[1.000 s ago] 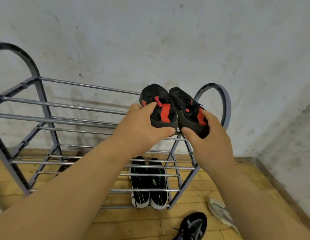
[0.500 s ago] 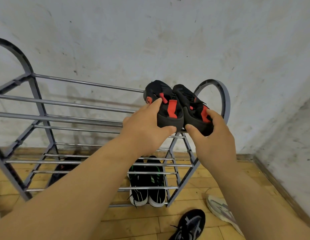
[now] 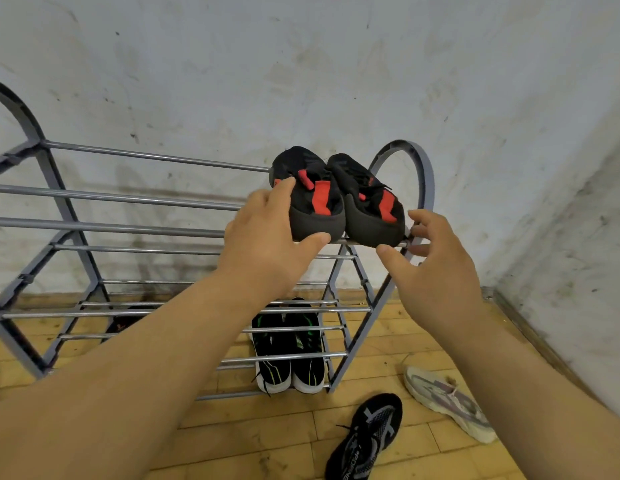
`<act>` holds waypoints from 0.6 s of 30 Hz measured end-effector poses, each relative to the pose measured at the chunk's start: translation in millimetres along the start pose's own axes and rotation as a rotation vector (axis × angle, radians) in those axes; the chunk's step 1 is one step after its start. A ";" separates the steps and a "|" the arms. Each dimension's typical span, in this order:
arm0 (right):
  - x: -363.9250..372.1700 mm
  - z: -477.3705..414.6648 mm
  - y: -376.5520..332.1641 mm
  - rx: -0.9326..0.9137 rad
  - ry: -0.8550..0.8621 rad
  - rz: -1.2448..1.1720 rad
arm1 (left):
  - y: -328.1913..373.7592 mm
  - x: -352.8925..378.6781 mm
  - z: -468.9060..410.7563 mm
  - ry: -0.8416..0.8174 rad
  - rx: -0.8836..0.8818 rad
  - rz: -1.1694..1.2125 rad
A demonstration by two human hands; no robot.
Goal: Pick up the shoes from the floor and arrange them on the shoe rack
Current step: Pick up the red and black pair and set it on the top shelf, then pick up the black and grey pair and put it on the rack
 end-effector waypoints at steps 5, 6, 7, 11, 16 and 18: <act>4.3 25.8 29.3 0.179 -0.312 0.151 | 9.1 9.7 45.1 0.220 0.154 -0.131; 8.3 33.9 37.0 0.212 -0.431 0.182 | 13.3 17.9 55.6 0.209 0.186 -0.164; 11.6 42.3 44.6 0.235 -0.540 0.202 | 17.3 27.0 65.7 0.185 0.214 -0.190; 18.9 72.6 86.1 0.347 -0.858 0.259 | 24.1 70.6 99.1 -0.008 0.229 -0.258; 38.9 103.9 145.7 0.390 -1.103 0.359 | -10.6 164.2 124.7 -0.421 0.163 -0.452; 51.5 120.7 180.3 0.416 -1.159 0.400 | -47.1 207.3 132.8 -0.597 0.024 -0.478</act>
Point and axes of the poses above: each hand's wrist, its own z-axis away from the middle knuckle, its own x-axis out of the palm, y = z × x, the point moved 7 cm from there along -z, towards the middle knuckle, and after that the axes turned 13 degrees about -x, right-handed, at the moved point
